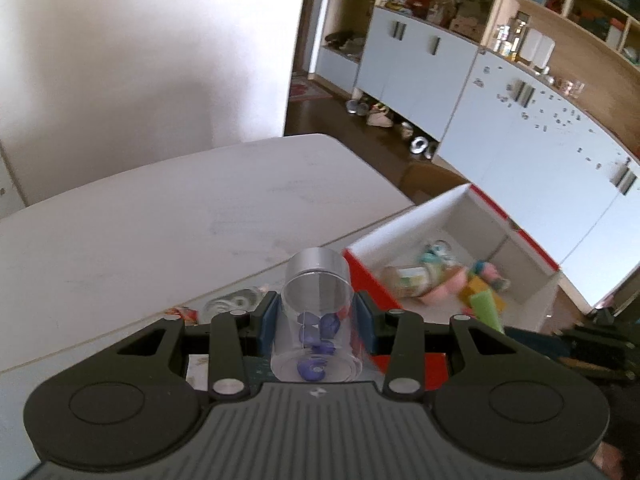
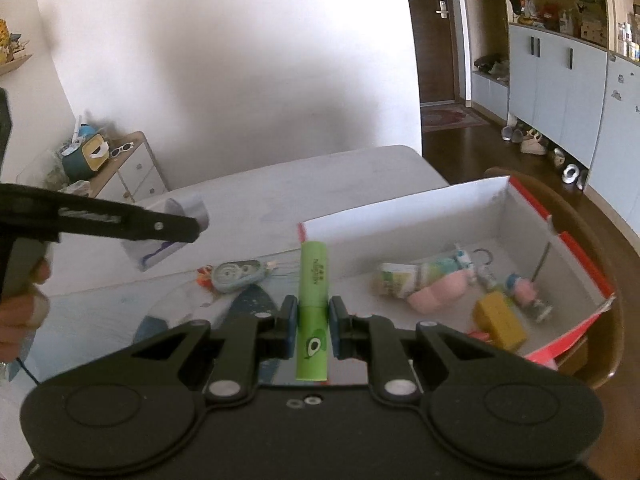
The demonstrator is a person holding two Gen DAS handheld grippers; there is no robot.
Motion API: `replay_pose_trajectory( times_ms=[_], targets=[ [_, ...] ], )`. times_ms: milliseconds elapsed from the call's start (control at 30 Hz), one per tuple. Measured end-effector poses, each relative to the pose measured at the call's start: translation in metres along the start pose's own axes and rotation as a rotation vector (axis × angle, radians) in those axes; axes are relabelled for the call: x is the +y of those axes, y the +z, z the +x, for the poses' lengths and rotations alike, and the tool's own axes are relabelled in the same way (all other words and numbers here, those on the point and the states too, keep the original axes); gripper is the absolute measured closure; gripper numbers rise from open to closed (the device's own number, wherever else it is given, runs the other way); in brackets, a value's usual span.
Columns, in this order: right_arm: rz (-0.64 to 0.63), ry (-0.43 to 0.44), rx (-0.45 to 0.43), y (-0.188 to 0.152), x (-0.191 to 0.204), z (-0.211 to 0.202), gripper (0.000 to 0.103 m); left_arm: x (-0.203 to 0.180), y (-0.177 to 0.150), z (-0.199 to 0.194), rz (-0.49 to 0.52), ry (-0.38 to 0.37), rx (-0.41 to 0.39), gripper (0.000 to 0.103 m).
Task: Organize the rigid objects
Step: 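Carry the bead jar and highlighter over the red box with both tools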
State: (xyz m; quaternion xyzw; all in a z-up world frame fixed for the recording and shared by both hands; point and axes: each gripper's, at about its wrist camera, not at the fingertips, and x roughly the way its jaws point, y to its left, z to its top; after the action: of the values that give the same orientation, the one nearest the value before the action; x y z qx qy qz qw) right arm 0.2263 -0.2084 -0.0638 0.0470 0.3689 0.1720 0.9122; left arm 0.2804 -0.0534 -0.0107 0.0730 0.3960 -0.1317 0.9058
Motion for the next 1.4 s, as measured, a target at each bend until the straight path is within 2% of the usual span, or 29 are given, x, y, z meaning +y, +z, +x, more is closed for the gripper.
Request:
replay_pose_trajectory(
  times_ms=[333,600,1033,1400],
  targets=[
    [-0.023,-0.023,0.007,0.004,-0.059,-0.007,0.088,-0.059,0.000,0.008,-0.007,-0.044,0.016,0.063],
    [-0.033,-0.030,0.020,0.010,-0.106,-0.001,0.088,-0.104,-0.004,0.034,-0.004,-0.046,0.037,0.063],
    [-0.045,-0.023,0.081,0.024,-0.155,0.032,0.088,-0.166,-0.006,0.102,0.015,0.022,0.130,0.063],
    [-0.117,-0.023,0.154,0.037,-0.163,0.077,0.088,-0.183,-0.009,0.155,-0.025,0.099,0.226,0.063]
  ],
)
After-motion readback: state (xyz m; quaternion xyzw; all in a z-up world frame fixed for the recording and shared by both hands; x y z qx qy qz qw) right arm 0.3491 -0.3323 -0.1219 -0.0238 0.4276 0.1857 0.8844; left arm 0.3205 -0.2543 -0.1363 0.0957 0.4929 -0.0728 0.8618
